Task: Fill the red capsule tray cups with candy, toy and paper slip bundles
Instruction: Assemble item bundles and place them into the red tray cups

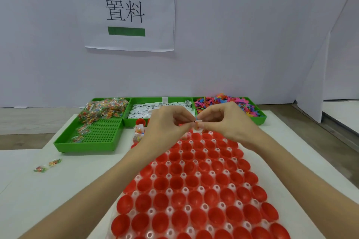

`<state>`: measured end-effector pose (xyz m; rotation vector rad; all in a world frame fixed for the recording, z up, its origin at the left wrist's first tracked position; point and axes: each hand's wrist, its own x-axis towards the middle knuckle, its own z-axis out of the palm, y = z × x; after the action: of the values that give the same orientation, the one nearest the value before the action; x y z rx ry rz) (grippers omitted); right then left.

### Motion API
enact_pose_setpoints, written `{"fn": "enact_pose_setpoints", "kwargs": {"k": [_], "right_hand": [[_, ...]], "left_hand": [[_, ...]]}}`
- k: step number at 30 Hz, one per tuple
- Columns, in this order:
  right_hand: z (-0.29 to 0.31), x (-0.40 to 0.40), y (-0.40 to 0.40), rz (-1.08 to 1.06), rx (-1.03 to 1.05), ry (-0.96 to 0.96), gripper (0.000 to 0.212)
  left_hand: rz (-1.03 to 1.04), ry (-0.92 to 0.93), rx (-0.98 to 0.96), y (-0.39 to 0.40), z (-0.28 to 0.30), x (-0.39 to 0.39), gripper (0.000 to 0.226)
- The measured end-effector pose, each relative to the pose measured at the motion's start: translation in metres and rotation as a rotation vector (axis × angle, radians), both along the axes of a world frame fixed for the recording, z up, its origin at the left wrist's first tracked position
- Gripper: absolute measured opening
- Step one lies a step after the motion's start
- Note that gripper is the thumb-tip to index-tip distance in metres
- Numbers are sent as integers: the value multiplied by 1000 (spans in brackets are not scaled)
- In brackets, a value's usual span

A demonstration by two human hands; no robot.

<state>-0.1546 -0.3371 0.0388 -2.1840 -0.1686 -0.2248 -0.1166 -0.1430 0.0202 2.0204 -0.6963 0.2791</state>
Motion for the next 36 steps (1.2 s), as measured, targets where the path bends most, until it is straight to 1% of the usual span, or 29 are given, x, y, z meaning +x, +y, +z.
{"fn": "enact_pose_setpoints", "kwargs": {"k": [5, 8, 13, 16, 19, 24, 27, 29, 31, 33, 36], "right_hand": [[-31, 20, -6, -52, -70, 26, 17], [-38, 25, -7, -56, -121, -15, 15], [-41, 26, -1, -51, -264, -90, 12], [-42, 25, -2, -49, -291, -88, 14], [-41, 25, 0, -44, -338, -71, 11], [-38, 25, 3, -38, -398, -46, 20], [-40, 25, 5, -51, -435, -74, 24], [-41, 26, 5, -62, -457, -91, 21], [-40, 27, 4, -64, -462, -91, 16], [-40, 27, 2, -60, -425, -81, 13], [-37, 26, 0, -38, -370, -49, 12]], "left_hand": [[-55, -21, 227, -10, -13, 24, 9], [-79, -43, 285, -12, -16, 28, 9], [-80, -118, 410, -14, -16, 33, 10], [-96, -186, 469, -15, -14, 32, 8], [-78, -231, 537, -16, -14, 32, 8], [-106, -248, 605, -18, -12, 32, 9], [-125, -283, 692, -21, -9, 34, 14], [-120, -303, 705, -23, -8, 34, 15], [-89, -303, 662, -24, -9, 32, 10], [-53, -308, 606, -24, -11, 31, 8], [-24, -322, 587, -25, -15, 30, 7]]}}
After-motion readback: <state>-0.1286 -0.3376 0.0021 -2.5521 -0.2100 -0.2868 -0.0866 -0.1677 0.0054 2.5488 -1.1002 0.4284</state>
